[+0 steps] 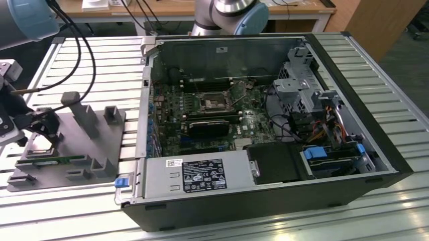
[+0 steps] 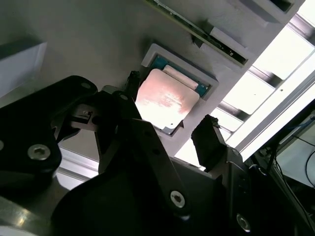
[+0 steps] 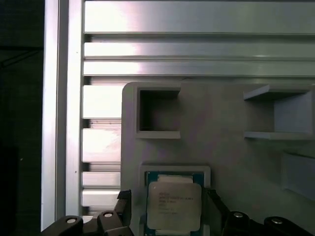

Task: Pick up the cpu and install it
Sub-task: 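Pick up the cpu and move it towards the insertion slot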

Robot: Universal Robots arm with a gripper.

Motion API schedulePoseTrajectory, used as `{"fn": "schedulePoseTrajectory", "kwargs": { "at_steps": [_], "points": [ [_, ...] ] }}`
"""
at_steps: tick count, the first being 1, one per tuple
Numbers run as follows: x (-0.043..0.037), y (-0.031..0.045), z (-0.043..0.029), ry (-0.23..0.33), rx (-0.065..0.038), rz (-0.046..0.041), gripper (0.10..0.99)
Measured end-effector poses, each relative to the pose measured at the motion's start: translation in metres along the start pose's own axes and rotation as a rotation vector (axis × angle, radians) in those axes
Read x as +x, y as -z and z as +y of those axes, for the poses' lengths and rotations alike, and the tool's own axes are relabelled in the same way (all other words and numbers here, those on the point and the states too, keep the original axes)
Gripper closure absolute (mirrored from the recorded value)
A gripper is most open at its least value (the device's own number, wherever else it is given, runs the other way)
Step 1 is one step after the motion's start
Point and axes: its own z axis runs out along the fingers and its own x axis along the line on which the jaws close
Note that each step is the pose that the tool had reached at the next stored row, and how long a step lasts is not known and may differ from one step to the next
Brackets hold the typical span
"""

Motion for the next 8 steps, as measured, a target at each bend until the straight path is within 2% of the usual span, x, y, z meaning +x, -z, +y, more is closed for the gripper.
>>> {"fn": "schedulePoseTrajectory", "kwargs": {
  "at_steps": [6,7,8],
  "points": [
    [-0.0013,-0.0019,-0.0001,0.000,0.000,0.0001,0.396],
    [-0.0014,-0.0021,-0.0001,0.000,0.000,0.0000,0.459],
    [-0.0015,-0.0024,-0.0001,0.000,0.000,0.0000,0.459]
  ]
}}
